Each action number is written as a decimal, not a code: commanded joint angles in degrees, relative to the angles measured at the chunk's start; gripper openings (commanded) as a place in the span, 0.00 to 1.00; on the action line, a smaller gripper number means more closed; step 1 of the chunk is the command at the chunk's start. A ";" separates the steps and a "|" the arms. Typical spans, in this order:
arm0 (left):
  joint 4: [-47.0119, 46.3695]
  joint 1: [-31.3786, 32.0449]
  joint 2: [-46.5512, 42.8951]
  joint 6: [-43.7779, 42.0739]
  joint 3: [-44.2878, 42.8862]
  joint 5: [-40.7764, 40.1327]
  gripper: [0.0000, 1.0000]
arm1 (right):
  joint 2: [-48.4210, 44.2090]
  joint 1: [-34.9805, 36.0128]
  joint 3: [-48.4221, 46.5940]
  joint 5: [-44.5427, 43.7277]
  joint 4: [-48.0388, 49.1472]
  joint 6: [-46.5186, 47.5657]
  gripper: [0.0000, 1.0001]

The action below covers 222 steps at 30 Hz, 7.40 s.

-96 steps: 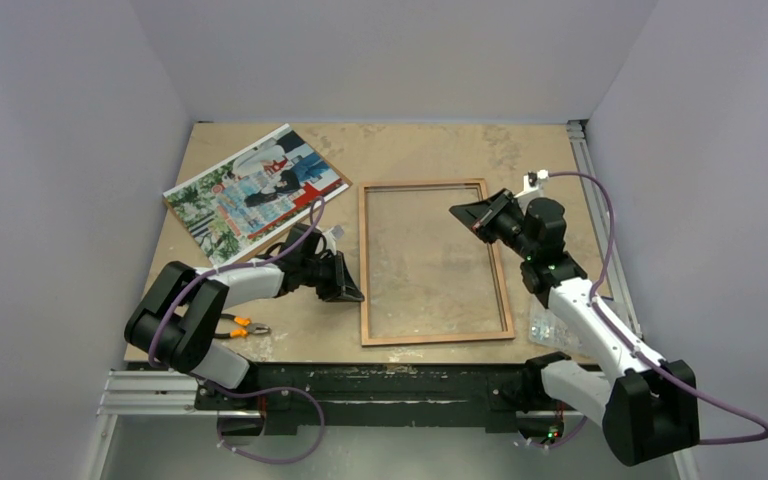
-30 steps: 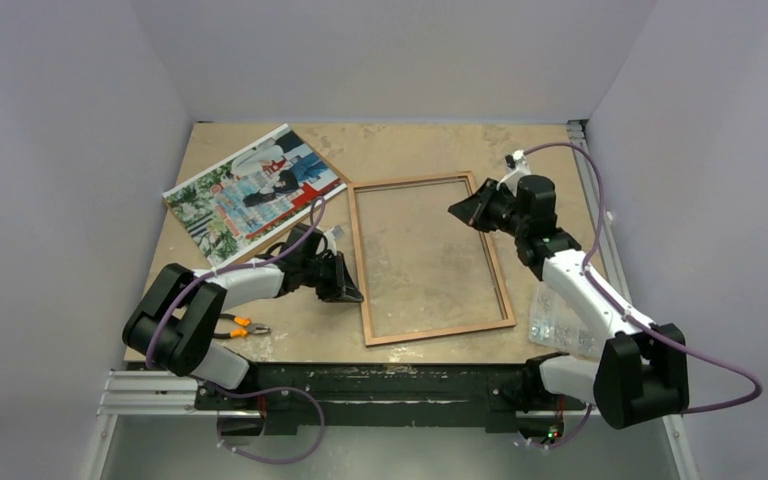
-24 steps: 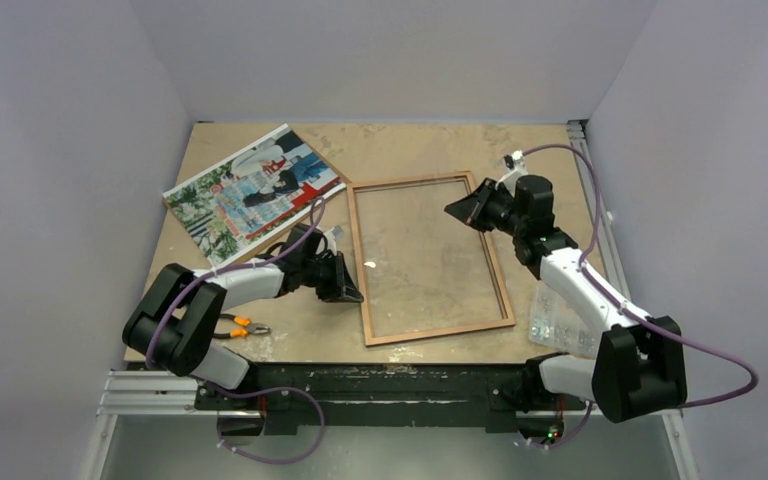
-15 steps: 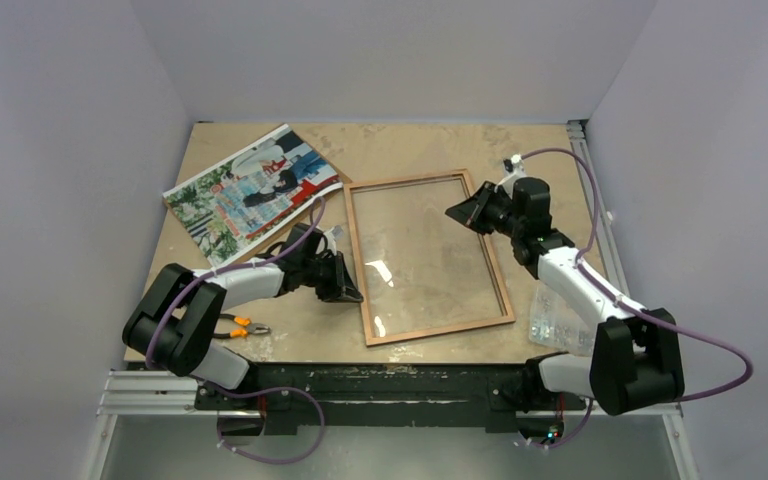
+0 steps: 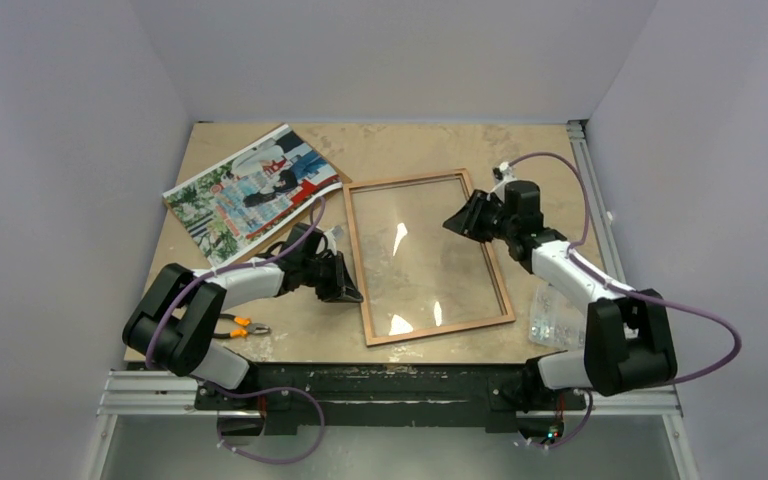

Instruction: Put the photo into the frame

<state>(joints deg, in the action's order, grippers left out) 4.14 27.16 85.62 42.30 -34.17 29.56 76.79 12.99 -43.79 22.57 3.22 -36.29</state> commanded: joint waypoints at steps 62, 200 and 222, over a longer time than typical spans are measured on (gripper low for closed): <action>6.93 1.01 3.85 -4.05 1.83 -7.23 0.00 | 6.28 1.11 -4.48 -2.83 -8.86 17.57 0.78; 7.47 1.23 3.58 -4.82 2.53 -8.59 0.00 | 5.47 -5.51 -25.22 24.25 -31.92 16.52 0.00; 6.77 1.18 3.75 -4.52 2.80 -8.96 0.00 | 0.63 -5.46 -16.78 29.82 -13.75 3.47 0.00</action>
<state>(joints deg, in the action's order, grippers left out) 4.86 27.35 86.26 42.22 -34.87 29.61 79.24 7.49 -61.14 49.91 -17.15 -30.70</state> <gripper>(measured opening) 0.066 0.003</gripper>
